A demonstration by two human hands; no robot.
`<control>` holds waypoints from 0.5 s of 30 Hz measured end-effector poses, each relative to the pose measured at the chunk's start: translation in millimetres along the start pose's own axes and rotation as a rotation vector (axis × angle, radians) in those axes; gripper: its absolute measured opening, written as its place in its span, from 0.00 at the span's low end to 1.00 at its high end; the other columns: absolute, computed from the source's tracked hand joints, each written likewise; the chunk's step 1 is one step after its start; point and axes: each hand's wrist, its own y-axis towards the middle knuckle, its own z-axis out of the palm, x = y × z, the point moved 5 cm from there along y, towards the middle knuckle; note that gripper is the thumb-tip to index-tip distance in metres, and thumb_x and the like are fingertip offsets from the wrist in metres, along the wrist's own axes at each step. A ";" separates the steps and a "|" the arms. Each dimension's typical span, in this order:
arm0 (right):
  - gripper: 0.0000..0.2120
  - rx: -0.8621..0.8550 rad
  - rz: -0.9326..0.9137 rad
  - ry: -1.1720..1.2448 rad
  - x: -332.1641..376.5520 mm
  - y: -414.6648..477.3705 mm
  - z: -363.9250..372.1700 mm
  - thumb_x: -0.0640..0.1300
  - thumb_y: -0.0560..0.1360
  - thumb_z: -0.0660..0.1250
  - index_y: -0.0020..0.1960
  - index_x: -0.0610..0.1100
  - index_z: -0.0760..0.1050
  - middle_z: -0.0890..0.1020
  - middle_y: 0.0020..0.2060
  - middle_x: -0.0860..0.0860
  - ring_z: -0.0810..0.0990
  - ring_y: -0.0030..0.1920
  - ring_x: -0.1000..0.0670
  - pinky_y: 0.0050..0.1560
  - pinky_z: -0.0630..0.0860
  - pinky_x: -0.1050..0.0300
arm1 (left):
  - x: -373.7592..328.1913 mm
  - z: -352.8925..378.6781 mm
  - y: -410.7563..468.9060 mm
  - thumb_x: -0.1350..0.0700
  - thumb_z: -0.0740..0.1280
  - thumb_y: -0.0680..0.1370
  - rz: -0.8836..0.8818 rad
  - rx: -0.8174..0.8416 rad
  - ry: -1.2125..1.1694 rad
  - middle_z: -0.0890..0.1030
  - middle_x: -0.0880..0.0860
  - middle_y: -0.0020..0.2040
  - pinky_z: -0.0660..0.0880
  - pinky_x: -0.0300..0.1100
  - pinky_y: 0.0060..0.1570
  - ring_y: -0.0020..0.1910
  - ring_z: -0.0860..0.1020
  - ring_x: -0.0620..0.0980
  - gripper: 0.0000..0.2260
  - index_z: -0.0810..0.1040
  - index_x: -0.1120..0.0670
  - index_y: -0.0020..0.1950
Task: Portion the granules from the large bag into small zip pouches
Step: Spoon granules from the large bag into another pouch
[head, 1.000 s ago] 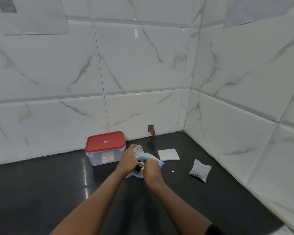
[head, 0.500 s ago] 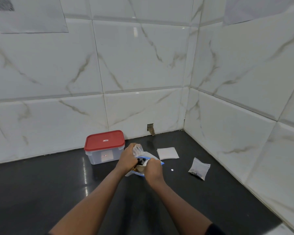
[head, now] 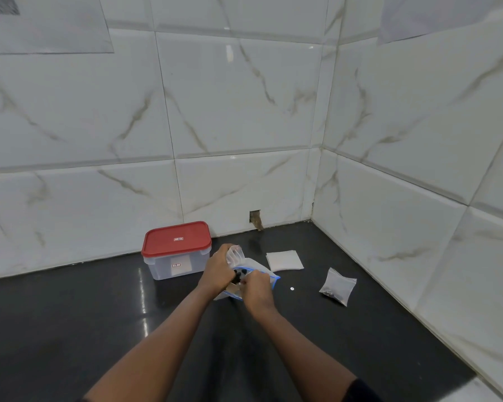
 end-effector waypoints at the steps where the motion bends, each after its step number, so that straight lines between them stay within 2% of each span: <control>1: 0.15 0.003 -0.006 -0.006 0.1 0.0 -0.6 0.32 0.80 0.52 0.61 0.31 0.74 0.78 0.57 0.36 0.77 0.34 0.69 0.30 0.66 0.78 | 0.1 -0.4 -0.2 0.65 0.67 0.72 -0.001 -0.002 0.000 0.75 0.48 0.51 0.67 0.35 0.48 0.50 0.74 0.47 0.18 0.72 0.54 0.61; 2: 0.15 -0.007 -0.014 -0.022 -1.2 1.9 -0.9 0.32 0.80 0.52 0.61 0.31 0.73 0.77 0.57 0.36 0.75 0.33 0.73 0.29 0.66 0.79 | 0.3 -1.5 -0.5 0.65 0.67 0.72 0.000 -0.005 -0.002 0.75 0.47 0.51 0.67 0.33 0.46 0.50 0.74 0.47 0.18 0.72 0.53 0.60; 3: 0.15 -0.006 0.025 0.022 -3.4 4.0 -0.2 0.32 0.80 0.52 0.61 0.32 0.74 0.78 0.57 0.37 0.78 0.36 0.70 0.31 0.66 0.76 | 0.8 -1.9 -0.5 0.65 0.68 0.72 0.002 -0.007 -0.002 0.75 0.47 0.51 0.67 0.31 0.43 0.49 0.74 0.47 0.18 0.72 0.53 0.60; 5: 0.14 -0.053 0.030 0.044 -5.7 2.9 -4.9 0.33 0.79 0.55 0.59 0.35 0.76 0.80 0.57 0.41 0.80 0.50 0.56 0.39 0.67 0.68 | 1.0 -2.3 -0.8 0.66 0.67 0.71 0.011 -0.010 0.008 0.75 0.47 0.51 0.67 0.31 0.42 0.49 0.74 0.47 0.18 0.72 0.53 0.59; 6: 0.13 -0.070 0.010 0.008 -6.9 4.5 -4.9 0.34 0.79 0.56 0.59 0.35 0.76 0.80 0.56 0.41 0.79 0.52 0.50 0.40 0.68 0.67 | 1.3 -2.1 -1.1 0.66 0.67 0.72 0.014 -0.012 0.014 0.75 0.47 0.51 0.67 0.33 0.43 0.49 0.74 0.46 0.18 0.72 0.54 0.60; 8: 0.13 -0.042 -0.021 -0.061 -3.9 1.3 -3.7 0.35 0.80 0.54 0.58 0.34 0.75 0.79 0.56 0.40 0.77 0.50 0.47 0.35 0.67 0.71 | 2.5 -1.1 -1.3 0.65 0.67 0.73 0.009 -0.013 0.011 0.75 0.48 0.52 0.67 0.34 0.45 0.49 0.74 0.46 0.17 0.71 0.54 0.60; 9: 0.13 -0.037 -0.027 -0.062 -4.0 -1.2 -4.1 0.35 0.80 0.53 0.58 0.34 0.74 0.78 0.56 0.39 0.77 0.48 0.47 0.31 0.66 0.70 | 2.9 -0.4 -1.2 0.64 0.67 0.73 0.003 -0.011 0.005 0.76 0.48 0.52 0.67 0.34 0.46 0.50 0.74 0.47 0.17 0.71 0.54 0.61; 10: 0.14 -0.044 -0.026 -0.050 -3.7 -0.8 -5.4 0.34 0.80 0.52 0.58 0.34 0.74 0.78 0.56 0.38 0.78 0.44 0.52 0.29 0.66 0.71 | 3.0 -0.2 -1.1 0.64 0.67 0.73 -0.002 -0.008 0.002 0.76 0.49 0.53 0.67 0.34 0.47 0.50 0.74 0.47 0.18 0.71 0.54 0.61; 12: 0.15 -0.051 -0.013 0.006 -5.3 5.1 -3.2 0.33 0.80 0.53 0.59 0.33 0.75 0.79 0.56 0.39 0.78 0.37 0.60 0.31 0.66 0.72 | 2.4 0.7 -0.5 0.65 0.67 0.72 -0.006 -0.005 0.003 0.76 0.50 0.54 0.67 0.35 0.48 0.51 0.74 0.47 0.19 0.71 0.55 0.62; 14: 0.15 -0.055 -0.004 0.042 -5.8 6.6 -0.7 0.34 0.79 0.54 0.60 0.35 0.77 0.80 0.56 0.41 0.77 0.40 0.57 0.34 0.64 0.71 | 1.0 1.0 0.0 0.65 0.68 0.72 0.002 -0.007 0.007 0.76 0.49 0.53 0.66 0.36 0.48 0.51 0.74 0.48 0.20 0.71 0.55 0.62; 15: 0.15 -0.049 0.018 0.103 -6.8 6.5 1.8 0.34 0.80 0.54 0.60 0.35 0.76 0.80 0.56 0.40 0.75 0.39 0.56 0.34 0.64 0.74 | 0.2 1.3 0.4 0.65 0.68 0.71 0.007 -0.009 0.011 0.75 0.48 0.52 0.66 0.36 0.48 0.51 0.74 0.48 0.19 0.71 0.55 0.61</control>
